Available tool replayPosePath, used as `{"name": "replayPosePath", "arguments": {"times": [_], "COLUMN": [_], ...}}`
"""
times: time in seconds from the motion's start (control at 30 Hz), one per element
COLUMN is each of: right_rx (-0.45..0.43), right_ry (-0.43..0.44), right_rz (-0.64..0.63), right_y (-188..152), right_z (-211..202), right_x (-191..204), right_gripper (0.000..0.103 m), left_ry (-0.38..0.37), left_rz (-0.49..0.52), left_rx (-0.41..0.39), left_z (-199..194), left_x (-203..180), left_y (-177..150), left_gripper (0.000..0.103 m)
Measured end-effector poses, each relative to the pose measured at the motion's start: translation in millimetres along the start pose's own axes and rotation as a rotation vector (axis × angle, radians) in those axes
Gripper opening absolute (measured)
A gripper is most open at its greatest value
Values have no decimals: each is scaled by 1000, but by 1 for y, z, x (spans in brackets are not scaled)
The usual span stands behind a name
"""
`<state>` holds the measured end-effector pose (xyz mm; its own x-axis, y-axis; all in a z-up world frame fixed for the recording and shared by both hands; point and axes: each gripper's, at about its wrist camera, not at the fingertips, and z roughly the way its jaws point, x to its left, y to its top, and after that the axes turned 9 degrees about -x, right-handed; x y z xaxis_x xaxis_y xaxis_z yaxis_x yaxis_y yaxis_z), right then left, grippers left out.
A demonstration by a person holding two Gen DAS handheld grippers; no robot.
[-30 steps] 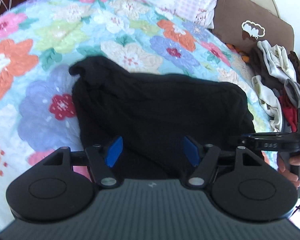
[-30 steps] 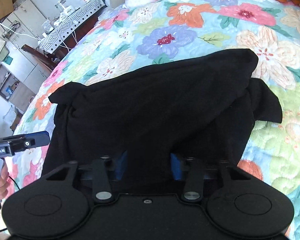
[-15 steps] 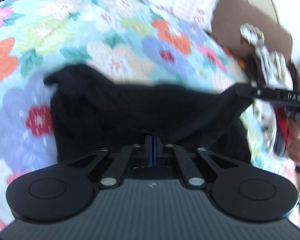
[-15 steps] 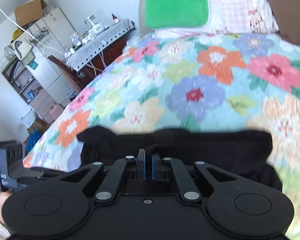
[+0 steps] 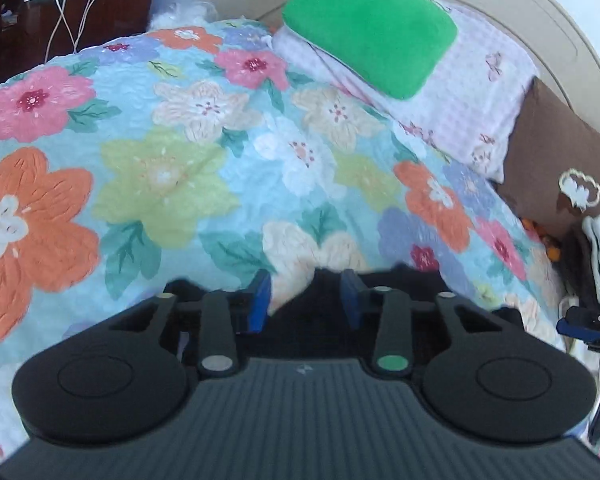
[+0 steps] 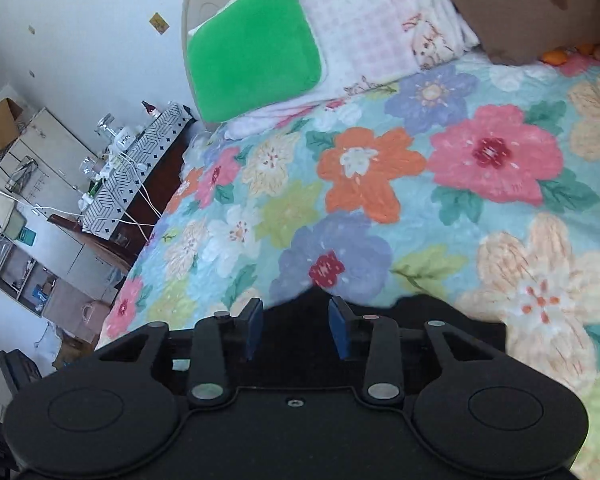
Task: Fold clothes
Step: 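Fold the garment again with the left gripper while the right gripper holds the sleeve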
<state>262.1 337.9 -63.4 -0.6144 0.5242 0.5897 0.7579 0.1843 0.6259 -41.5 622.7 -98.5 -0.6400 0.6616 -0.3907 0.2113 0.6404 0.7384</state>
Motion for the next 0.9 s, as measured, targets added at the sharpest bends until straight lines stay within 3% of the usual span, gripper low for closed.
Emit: {"name": "replayPosePath", "arguments": {"times": [0.1,0.2,0.27,0.43,0.53,0.57,0.6,0.63,0.67,0.8,0.9], "right_rx": [2,4,23,59,45,38,24,4,-13,-105,-129], "right_ry": [-27,-39,-24,23,12,6,7,16,30,112,208], "right_rz": [-27,-36,-6,60,122,144,153,150,138,78,161], "right_y": [-33,-69,-88,-115,-124,-127,-128,-128,-128,-117,-109], "right_z": [-41,-78,-91,-86,-65,-58,-53,-51,-50,-73,-101], "right_x": [-19,-42,-55,-67,-73,-75,-75,-73,-69,-52,-59], "right_gripper": [41,42,42,45,62,61,60,41,10,6,6], "left_ry": [-21,-37,-43,-141,-186,-193,-199,-206,-212,-256,-279], "left_rz": [40,3,-27,-29,-9,-3,4,11,18,-21,-130], "left_rx": [68,114,97,92,98,95,91,87,83,32,29], "left_z": [-25,-53,-70,-72,-62,-61,-60,-58,-58,-93,-117], "left_x": [3,16,25,27,19,17,14,12,9,13,32], "left_y": [-25,-55,-70,-91,-99,-100,-100,-101,-101,-92,-93], "left_gripper": [49,49,49,56,62,57,27,7,3,2,2]}}
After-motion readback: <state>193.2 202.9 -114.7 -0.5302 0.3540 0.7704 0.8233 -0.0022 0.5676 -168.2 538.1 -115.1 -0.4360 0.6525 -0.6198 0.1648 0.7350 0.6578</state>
